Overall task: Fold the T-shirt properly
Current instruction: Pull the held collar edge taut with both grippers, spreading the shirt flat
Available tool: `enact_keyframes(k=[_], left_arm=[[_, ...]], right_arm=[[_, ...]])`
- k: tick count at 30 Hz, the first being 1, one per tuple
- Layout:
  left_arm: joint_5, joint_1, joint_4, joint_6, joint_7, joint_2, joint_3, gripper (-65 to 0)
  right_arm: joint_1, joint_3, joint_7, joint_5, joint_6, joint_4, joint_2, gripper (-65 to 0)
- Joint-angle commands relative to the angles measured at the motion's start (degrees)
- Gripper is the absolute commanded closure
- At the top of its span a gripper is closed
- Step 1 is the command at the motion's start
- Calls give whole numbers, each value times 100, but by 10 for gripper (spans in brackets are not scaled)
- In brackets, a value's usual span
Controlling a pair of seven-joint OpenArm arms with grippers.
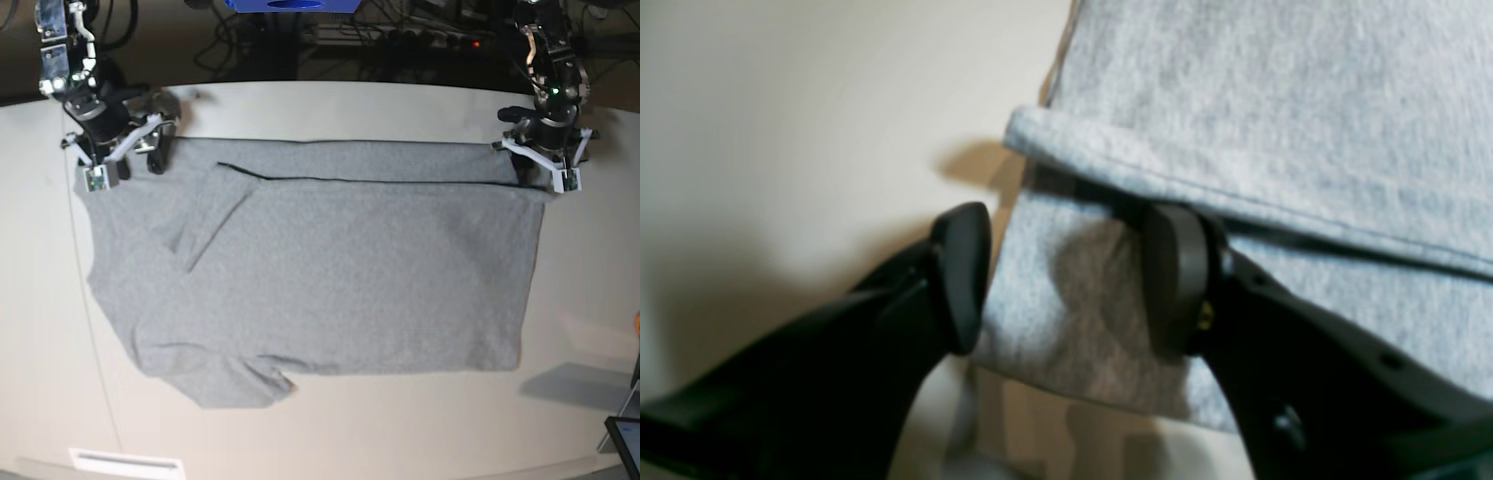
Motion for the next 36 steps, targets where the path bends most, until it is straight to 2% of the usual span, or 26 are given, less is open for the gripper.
enact_keyframes(k=[1, 4, 6, 13, 18, 25, 36], left_arm=[[146, 99, 79, 38, 209, -46, -25, -348], [146, 240, 123, 38, 209, -46, -34, -348], [146, 301, 123, 38, 209, -46, -51, -348], [146, 644, 176, 38, 165, -46, -51, -348], [146, 952, 176, 38, -222, -55, -51, -346], [146, 1022, 176, 38, -231, -55, -262, -346], [111, 1013, 941, 38, -204, 7, -297, -346]], right_arm=[[-124, 22, -255, -16, -107, 4, 65, -345], [-238, 22, -255, -16, -406, 13, 65, -345], [-300, 22, -255, -16, -459, 30, 65, -345], [-476, 22, -255, -16, -450, 39, 65, -345], [-573, 22, -255, -16, -450, 48, 65, -345], [-722, 101, -238, -16, -459, 57, 56, -345], [-696, 241, -220, -16, -450, 523, 21, -345]])
